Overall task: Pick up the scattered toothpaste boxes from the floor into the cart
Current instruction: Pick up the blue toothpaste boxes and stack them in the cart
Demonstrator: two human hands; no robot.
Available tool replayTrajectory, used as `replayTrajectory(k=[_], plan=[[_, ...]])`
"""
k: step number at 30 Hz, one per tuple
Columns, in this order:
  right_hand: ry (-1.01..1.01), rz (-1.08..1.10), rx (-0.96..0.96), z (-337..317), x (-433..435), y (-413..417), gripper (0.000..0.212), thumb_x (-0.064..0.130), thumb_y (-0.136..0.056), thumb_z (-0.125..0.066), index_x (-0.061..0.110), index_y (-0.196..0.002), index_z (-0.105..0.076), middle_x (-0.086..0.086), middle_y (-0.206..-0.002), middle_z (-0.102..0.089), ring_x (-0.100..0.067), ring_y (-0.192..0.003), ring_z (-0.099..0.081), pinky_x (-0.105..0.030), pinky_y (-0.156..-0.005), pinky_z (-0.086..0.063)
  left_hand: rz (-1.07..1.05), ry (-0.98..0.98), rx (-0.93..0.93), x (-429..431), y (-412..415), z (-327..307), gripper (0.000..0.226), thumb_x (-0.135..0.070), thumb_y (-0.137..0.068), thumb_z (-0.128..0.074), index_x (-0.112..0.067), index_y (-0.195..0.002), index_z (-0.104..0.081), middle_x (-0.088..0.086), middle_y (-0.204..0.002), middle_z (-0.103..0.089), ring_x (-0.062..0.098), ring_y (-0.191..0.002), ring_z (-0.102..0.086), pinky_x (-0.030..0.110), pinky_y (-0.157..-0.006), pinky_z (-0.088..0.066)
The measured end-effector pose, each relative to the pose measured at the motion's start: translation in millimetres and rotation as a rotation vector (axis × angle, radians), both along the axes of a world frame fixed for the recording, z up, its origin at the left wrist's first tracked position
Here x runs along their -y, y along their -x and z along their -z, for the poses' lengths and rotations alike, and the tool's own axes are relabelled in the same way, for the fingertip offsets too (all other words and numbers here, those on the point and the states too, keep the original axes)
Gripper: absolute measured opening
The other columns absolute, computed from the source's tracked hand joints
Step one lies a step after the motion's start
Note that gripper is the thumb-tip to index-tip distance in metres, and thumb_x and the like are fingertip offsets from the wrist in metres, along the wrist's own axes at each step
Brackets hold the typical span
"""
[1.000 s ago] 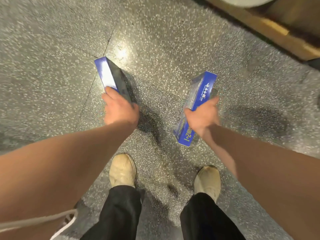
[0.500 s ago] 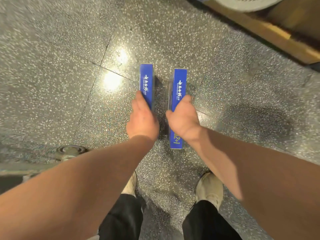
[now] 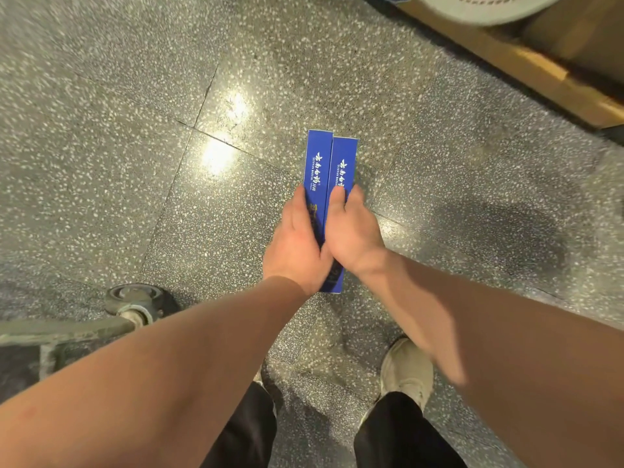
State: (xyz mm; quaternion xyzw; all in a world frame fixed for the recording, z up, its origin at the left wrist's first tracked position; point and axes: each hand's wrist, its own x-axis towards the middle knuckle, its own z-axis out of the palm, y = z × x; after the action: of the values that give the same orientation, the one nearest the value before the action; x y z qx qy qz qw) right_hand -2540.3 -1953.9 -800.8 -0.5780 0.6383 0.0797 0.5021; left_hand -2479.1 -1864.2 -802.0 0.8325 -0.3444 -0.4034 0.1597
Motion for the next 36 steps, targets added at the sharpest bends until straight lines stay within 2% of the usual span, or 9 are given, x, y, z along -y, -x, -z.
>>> replayTrajectory(k=[5,10,16,19,21,23,27,32,36], plan=[[0.019,0.011,0.039,7,6,3,0.046,0.041,-0.110,-0.023,0.023,-0.147,-0.042,-0.003,-0.112,-0.066,-0.034,-0.107,-0.063,-0.037,-0.086,-0.042,-0.033,0.009,-0.019,-2,2,1,0.111,-0.046,-0.082,-0.075,-0.012,-0.161,-0.006,0.007,-0.162,-0.027,0.026,-0.144,-0.036,0.048,-0.113,-0.040],[-0.031,0.045,0.070,11,5,10,0.058,0.054,-0.101,-0.026,0.035,-0.152,-0.044,0.004,-0.144,-0.061,-0.025,-0.129,-0.057,-0.040,-0.114,-0.039,-0.071,0.006,-0.038,-3,-4,1,0.094,-0.040,-0.089,-0.072,-0.012,-0.160,-0.017,0.007,-0.157,-0.035,0.023,-0.139,-0.042,0.041,-0.111,-0.041],[-0.078,0.038,0.038,0,-13,11,0.050,0.047,-0.079,-0.057,0.028,-0.126,-0.059,0.010,-0.093,-0.074,-0.020,-0.089,-0.070,-0.034,-0.083,-0.053,-0.236,0.091,-0.104,-11,-18,2,0.040,-0.004,-0.097,-0.046,-0.010,-0.136,-0.053,0.009,-0.129,-0.065,0.029,-0.114,-0.062,0.028,-0.095,-0.043],[-0.052,-0.015,-0.019,-3,-26,3,0.095,0.065,-0.057,-0.066,0.025,-0.138,-0.039,0.004,-0.110,-0.072,-0.024,-0.099,-0.071,-0.041,-0.088,-0.057,-0.469,0.067,-0.172,-4,-21,3,0.027,-0.034,-0.094,-0.046,-0.019,-0.100,-0.067,0.005,-0.101,-0.074,0.032,-0.098,-0.068,0.036,-0.091,-0.053],[-0.057,-0.031,-0.052,2,-31,-2,0.116,0.067,-0.056,-0.074,0.023,-0.148,-0.018,-0.002,-0.126,-0.064,-0.026,-0.108,-0.067,-0.045,-0.094,-0.055,-0.628,0.041,-0.207,3,-23,4,0.049,-0.063,-0.087,-0.037,-0.023,-0.083,-0.065,0.004,-0.088,-0.074,0.032,-0.088,-0.070,0.049,-0.088,-0.056],[-0.081,0.003,-0.113,8,-37,-6,0.105,0.055,-0.073,-0.075,0.030,-0.150,-0.008,-0.004,-0.130,-0.057,-0.029,-0.108,-0.063,-0.048,-0.097,-0.052,-0.651,-0.002,-0.219,10,-24,-1,0.056,-0.071,-0.090,-0.032,-0.025,-0.081,-0.062,0.004,-0.087,-0.072,0.029,-0.087,-0.070,0.047,-0.086,-0.055],[-0.001,0.057,-0.215,10,-36,-7,0.017,0.051,-0.099,-0.045,0.043,-0.106,-0.032,-0.004,-0.116,-0.065,-0.030,-0.092,-0.064,-0.048,-0.090,-0.053,-0.398,-0.003,-0.060,13,-19,-13,0.032,-0.031,-0.106,-0.043,-0.015,-0.128,-0.060,0.009,-0.122,-0.066,0.029,-0.116,-0.060,0.034,-0.093,-0.044],[0.015,-0.368,-0.311,-34,-28,10,0.091,0.040,-0.076,-0.081,0.019,-0.139,-0.019,-0.012,-0.127,-0.056,-0.035,-0.114,-0.063,-0.043,-0.090,-0.050,0.337,-0.032,0.309,8,-39,-43,0.101,-0.012,-0.080,-0.069,-0.031,-0.162,-0.012,0.005,-0.170,-0.001,0.033,-0.156,-0.001,0.056,-0.124,-0.011],[0.048,-0.582,-0.336,-102,-12,17,0.091,0.049,-0.072,-0.084,0.022,-0.135,-0.024,-0.008,-0.123,-0.059,-0.032,-0.110,-0.067,-0.038,-0.083,-0.049,0.842,-0.164,0.553,21,-50,-97,0.110,-0.023,-0.089,-0.066,-0.035,-0.158,0.018,-0.004,-0.166,0.028,0.037,-0.153,0.023,0.071,-0.117,0.005]])
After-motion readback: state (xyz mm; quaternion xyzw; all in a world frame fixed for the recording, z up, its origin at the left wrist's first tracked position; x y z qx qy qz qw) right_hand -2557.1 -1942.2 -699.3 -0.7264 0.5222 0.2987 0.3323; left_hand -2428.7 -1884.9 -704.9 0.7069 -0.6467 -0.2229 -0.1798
